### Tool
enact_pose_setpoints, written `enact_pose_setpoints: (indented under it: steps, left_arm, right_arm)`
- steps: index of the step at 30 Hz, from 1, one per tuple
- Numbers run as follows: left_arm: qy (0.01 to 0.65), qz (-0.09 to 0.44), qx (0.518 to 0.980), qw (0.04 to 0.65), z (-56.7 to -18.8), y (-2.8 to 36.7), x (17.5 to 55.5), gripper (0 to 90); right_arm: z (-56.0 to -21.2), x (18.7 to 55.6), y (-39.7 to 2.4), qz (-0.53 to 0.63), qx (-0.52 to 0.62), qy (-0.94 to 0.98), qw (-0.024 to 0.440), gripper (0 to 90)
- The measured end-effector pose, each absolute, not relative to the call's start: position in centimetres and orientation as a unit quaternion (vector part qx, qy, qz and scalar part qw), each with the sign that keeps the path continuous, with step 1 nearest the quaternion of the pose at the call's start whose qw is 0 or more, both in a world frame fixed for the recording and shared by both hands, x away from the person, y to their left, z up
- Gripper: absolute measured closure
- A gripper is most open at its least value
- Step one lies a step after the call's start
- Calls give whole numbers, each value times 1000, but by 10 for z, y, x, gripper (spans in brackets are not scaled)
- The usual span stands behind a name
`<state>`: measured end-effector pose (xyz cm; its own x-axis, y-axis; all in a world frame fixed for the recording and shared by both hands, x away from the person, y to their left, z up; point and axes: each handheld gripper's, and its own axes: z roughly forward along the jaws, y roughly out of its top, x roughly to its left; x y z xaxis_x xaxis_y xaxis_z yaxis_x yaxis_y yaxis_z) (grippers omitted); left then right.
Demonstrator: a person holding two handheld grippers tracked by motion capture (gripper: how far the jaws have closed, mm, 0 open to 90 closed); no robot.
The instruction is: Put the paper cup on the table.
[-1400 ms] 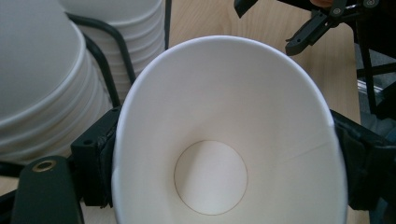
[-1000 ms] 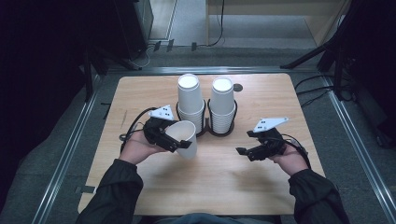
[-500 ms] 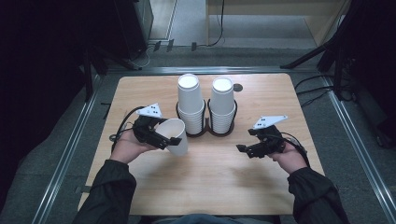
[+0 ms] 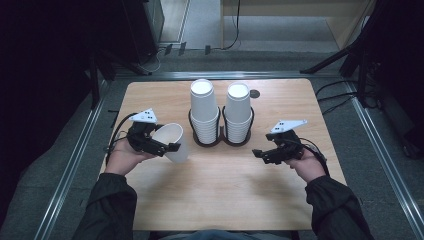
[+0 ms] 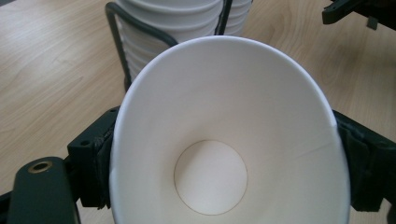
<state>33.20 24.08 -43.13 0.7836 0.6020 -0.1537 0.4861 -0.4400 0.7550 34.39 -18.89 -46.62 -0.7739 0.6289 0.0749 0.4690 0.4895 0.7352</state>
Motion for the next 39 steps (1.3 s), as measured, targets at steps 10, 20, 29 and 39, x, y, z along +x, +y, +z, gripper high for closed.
enact_pose_setpoints:
  steps: [10, 20, 29, 39]
  left_arm:
    - [370, 85, 823, 422, -438, 274, 344, 124]
    - [418, 95, 804, 413, -448, 297, 362, 124]
    - [438, 122, 799, 393, -454, 305, 380, 123]
    - [460, 154, 795, 363, -464, 311, 394, 113]
  right_arm:
    - [-470, 347, -188, 392, 323, 856, 94, 210]
    - [-472, 346, -189, 386, 326, 858, 94, 210]
    - [-476, 343, -188, 384, 332, 857, 92, 210]
    - [-477, 340, -193, 382, 337, 855, 94, 210]
